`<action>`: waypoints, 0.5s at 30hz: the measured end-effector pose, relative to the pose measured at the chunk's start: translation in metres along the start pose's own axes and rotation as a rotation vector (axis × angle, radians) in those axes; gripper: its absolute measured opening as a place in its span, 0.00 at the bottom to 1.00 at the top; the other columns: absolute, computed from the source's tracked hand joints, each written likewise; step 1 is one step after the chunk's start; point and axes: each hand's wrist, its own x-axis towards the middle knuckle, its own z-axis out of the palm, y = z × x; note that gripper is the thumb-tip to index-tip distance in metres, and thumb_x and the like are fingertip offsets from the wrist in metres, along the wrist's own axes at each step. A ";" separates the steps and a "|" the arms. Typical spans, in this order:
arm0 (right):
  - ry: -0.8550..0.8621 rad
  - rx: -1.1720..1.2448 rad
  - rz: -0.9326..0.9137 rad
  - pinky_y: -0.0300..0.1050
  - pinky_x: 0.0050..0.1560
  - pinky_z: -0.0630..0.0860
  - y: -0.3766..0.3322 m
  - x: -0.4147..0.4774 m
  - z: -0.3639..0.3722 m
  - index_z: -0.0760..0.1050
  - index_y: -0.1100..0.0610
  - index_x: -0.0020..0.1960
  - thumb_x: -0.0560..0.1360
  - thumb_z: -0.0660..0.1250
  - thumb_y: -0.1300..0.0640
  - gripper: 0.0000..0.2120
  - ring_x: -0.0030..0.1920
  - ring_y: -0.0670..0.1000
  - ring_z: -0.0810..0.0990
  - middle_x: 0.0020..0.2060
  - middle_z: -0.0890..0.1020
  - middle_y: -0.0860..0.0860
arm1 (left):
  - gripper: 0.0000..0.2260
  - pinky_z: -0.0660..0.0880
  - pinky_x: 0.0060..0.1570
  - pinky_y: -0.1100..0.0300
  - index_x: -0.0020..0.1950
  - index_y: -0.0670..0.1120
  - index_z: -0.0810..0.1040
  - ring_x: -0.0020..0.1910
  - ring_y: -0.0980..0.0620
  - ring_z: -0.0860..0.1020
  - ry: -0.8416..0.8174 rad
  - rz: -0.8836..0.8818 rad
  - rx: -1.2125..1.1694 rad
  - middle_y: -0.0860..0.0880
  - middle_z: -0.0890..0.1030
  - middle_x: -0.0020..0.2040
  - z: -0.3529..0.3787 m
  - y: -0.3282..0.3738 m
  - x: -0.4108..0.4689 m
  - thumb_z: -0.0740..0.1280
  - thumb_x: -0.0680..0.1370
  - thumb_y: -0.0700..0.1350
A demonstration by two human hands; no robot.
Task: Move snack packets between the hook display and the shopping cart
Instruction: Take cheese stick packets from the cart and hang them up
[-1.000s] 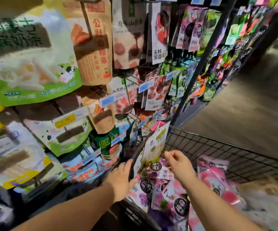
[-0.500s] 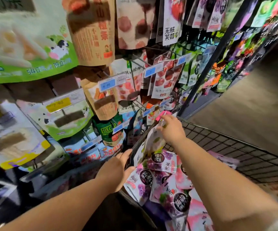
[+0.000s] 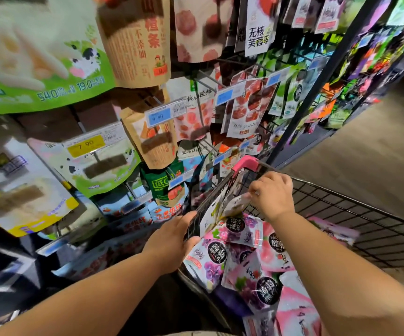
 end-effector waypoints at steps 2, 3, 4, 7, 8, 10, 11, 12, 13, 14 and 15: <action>-0.052 -0.021 -0.087 0.47 0.67 0.53 0.001 -0.005 -0.002 0.81 0.46 0.44 0.76 0.65 0.46 0.07 0.60 0.49 0.73 0.45 0.82 0.43 | 0.29 0.64 0.67 0.52 0.77 0.57 0.48 0.72 0.50 0.62 -0.011 -0.017 -0.016 0.51 0.63 0.74 0.001 0.000 0.001 0.57 0.80 0.59; -0.057 -0.002 -0.110 0.47 0.68 0.53 0.001 -0.008 -0.004 0.79 0.47 0.42 0.77 0.65 0.48 0.07 0.59 0.49 0.74 0.43 0.82 0.45 | 0.30 0.65 0.67 0.52 0.77 0.57 0.48 0.72 0.49 0.63 -0.015 -0.025 -0.016 0.51 0.64 0.74 0.002 -0.001 0.003 0.58 0.79 0.60; -0.046 0.032 -0.124 0.45 0.66 0.55 0.002 -0.012 -0.007 0.77 0.47 0.40 0.77 0.65 0.50 0.08 0.55 0.50 0.75 0.41 0.81 0.46 | 0.30 0.67 0.66 0.51 0.77 0.57 0.49 0.71 0.49 0.64 -0.012 -0.030 -0.013 0.51 0.65 0.73 0.003 -0.002 0.004 0.58 0.79 0.60; -0.012 0.202 -0.136 0.43 0.45 0.64 0.004 -0.026 -0.022 0.73 0.54 0.40 0.78 0.66 0.47 0.13 0.40 0.53 0.74 0.32 0.76 0.49 | 0.32 0.71 0.62 0.51 0.77 0.57 0.50 0.68 0.49 0.69 -0.007 -0.037 -0.024 0.50 0.69 0.71 0.004 -0.003 0.005 0.60 0.77 0.62; -0.020 0.252 -0.126 0.44 0.39 0.61 0.004 -0.031 -0.028 0.73 0.55 0.41 0.78 0.66 0.45 0.14 0.37 0.54 0.73 0.32 0.77 0.50 | 0.33 0.71 0.63 0.51 0.77 0.56 0.50 0.68 0.49 0.69 -0.014 -0.039 -0.028 0.50 0.69 0.71 0.004 -0.002 0.005 0.61 0.77 0.62; -0.055 0.284 -0.119 0.48 0.33 0.59 0.003 -0.040 -0.042 0.72 0.55 0.43 0.78 0.65 0.44 0.15 0.36 0.54 0.73 0.33 0.76 0.51 | 0.36 0.67 0.67 0.52 0.78 0.54 0.50 0.71 0.48 0.66 -0.013 -0.016 -0.017 0.50 0.65 0.74 0.003 -0.001 0.004 0.62 0.76 0.64; -0.077 0.306 -0.121 0.47 0.32 0.63 0.002 -0.044 -0.048 0.71 0.55 0.43 0.78 0.65 0.44 0.14 0.37 0.54 0.73 0.33 0.76 0.50 | 0.37 0.65 0.69 0.52 0.78 0.54 0.51 0.72 0.49 0.64 -0.011 -0.003 0.007 0.50 0.63 0.75 0.003 -0.001 0.003 0.61 0.75 0.66; -0.109 0.342 -0.126 0.43 0.33 0.65 0.000 -0.049 -0.054 0.71 0.54 0.43 0.78 0.66 0.45 0.13 0.37 0.54 0.75 0.33 0.77 0.50 | 0.40 0.63 0.70 0.52 0.78 0.53 0.51 0.73 0.49 0.62 -0.014 0.010 0.055 0.50 0.61 0.76 0.003 0.000 0.002 0.59 0.72 0.70; -0.140 0.385 -0.137 0.42 0.34 0.68 -0.002 -0.054 -0.060 0.71 0.54 0.42 0.78 0.66 0.46 0.13 0.38 0.52 0.76 0.34 0.78 0.49 | 0.44 0.61 0.71 0.52 0.78 0.53 0.51 0.74 0.50 0.60 -0.014 0.031 0.112 0.51 0.59 0.76 0.001 0.000 0.001 0.55 0.69 0.75; -0.165 0.436 -0.149 0.43 0.36 0.70 -0.005 -0.058 -0.067 0.71 0.53 0.41 0.77 0.67 0.47 0.12 0.38 0.49 0.78 0.33 0.79 0.47 | 0.49 0.58 0.72 0.52 0.78 0.54 0.52 0.75 0.50 0.59 -0.006 0.045 0.145 0.53 0.58 0.77 -0.002 0.003 -0.002 0.48 0.63 0.80; -0.185 0.492 -0.159 0.42 0.38 0.71 -0.009 -0.062 -0.073 0.72 0.51 0.39 0.77 0.68 0.48 0.11 0.37 0.43 0.79 0.32 0.80 0.43 | 0.53 0.56 0.72 0.52 0.77 0.54 0.53 0.75 0.51 0.57 0.004 0.059 0.173 0.55 0.58 0.77 -0.003 0.004 -0.003 0.42 0.58 0.82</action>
